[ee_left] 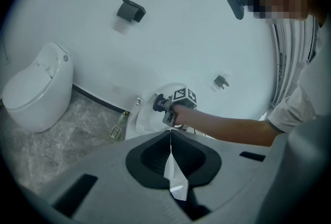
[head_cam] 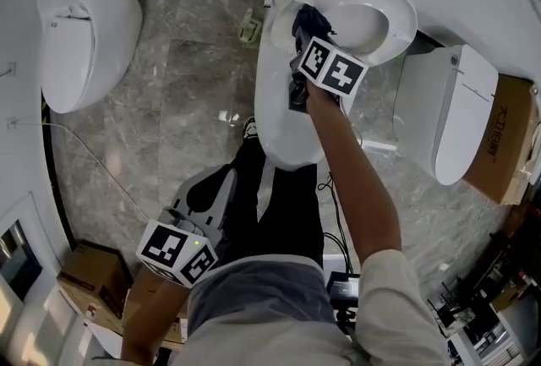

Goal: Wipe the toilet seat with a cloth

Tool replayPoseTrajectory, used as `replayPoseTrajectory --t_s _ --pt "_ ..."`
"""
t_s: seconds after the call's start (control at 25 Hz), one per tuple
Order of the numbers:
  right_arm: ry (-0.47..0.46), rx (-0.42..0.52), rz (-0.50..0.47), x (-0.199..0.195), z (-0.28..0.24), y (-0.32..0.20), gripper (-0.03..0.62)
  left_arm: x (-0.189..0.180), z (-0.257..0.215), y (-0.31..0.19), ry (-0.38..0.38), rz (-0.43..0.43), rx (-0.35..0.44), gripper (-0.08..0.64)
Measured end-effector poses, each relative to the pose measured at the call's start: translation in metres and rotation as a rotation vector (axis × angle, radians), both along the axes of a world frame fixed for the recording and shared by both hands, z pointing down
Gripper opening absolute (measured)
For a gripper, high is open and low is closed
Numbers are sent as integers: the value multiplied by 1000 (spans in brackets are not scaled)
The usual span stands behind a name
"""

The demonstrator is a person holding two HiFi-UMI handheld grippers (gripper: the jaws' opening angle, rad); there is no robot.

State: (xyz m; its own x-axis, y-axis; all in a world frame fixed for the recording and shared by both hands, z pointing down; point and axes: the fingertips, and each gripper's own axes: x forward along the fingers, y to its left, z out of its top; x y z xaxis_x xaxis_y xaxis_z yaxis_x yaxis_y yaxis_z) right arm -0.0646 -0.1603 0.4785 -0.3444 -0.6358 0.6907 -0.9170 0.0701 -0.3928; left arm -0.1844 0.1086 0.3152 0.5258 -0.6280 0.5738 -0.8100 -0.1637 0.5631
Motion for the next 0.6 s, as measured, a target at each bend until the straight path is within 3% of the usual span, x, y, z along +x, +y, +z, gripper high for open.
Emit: replayPoseTrajectory --t_s 0.24,0.44,0.6 --pt "9 -28 -7 -4 20 4 102 -9 6 -3 -21 -18 1 8" --pt "19 -37 -26 -5 34 3 103 -13 15 -4 -90 -12 30 8" --pt "34 -54 -48 -5 46 9 103 -3 21 1 -48 -11 -3 8"
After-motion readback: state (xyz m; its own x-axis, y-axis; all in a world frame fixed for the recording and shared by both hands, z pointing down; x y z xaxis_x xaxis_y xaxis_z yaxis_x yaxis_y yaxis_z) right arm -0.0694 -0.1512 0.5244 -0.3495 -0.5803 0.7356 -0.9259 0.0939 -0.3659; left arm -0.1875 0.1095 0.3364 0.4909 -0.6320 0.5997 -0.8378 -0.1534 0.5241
